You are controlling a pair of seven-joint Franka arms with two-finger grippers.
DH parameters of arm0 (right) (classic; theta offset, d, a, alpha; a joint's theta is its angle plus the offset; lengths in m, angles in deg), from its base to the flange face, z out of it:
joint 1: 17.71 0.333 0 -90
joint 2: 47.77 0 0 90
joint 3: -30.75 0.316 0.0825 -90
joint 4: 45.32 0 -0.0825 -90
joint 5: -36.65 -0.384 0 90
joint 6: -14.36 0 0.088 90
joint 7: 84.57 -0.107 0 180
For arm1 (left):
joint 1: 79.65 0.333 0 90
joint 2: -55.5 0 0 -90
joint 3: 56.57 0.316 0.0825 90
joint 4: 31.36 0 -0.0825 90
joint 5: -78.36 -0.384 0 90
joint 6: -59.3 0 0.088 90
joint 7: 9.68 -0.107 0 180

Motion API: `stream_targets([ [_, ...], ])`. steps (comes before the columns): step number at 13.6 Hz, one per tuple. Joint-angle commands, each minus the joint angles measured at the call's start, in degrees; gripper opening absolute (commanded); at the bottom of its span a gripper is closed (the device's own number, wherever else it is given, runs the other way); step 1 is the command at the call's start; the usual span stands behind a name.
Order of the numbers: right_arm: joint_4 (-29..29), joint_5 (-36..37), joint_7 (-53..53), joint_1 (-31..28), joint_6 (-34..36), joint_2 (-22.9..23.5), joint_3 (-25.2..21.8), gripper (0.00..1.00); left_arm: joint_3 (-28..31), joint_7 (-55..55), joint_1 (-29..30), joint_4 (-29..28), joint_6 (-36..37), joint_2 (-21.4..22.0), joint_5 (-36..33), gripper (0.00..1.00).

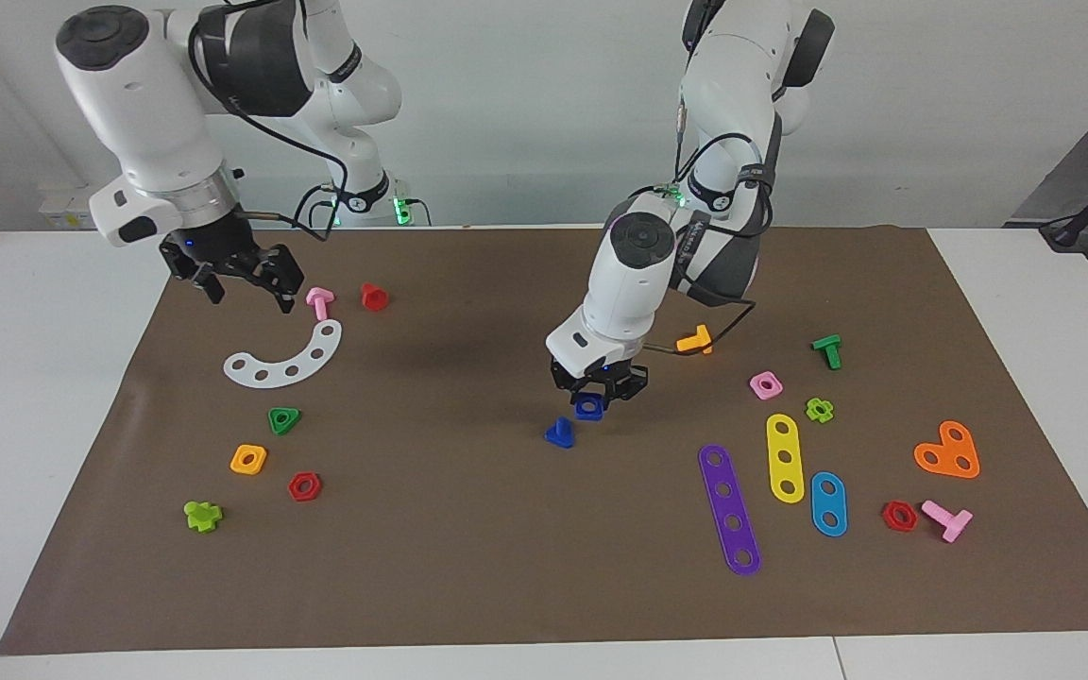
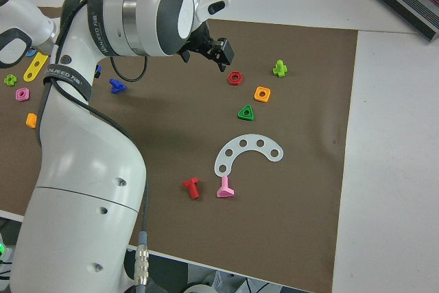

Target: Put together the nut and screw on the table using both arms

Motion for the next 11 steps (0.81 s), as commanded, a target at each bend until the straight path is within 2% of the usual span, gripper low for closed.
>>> stream_targets([
  [1, 2.04, -0.97, 5.06, -4.50, 1.77, -2.37, 1.03, 1.00, 0.94, 1.78, -1.89, 3.81, 0.84, -3.06, 0.95, 0.17],
  [7, -1.47, 0.26, 4.72, -4.77, 4.32, -5.72, 0.60, 1.00, 0.94, 1.87, -2.60, 2.93, -1.62, -3.42, 1.57, 0.18],
  [9, -5.16, 0.26, 4.72, -5.04, 8.97, -5.28, 0.77, 1.00, 0.94, 1.96, -2.60, 2.84, -2.15, -3.77, 1.66, 0.17],
  [11, -4.03, 0.09, 4.46, -4.78, 9.07, -5.80, 0.86, 1.00, 0.94, 1.96, -2.69, 2.14, -3.20, -4.47, 1.66, 0.17],
])
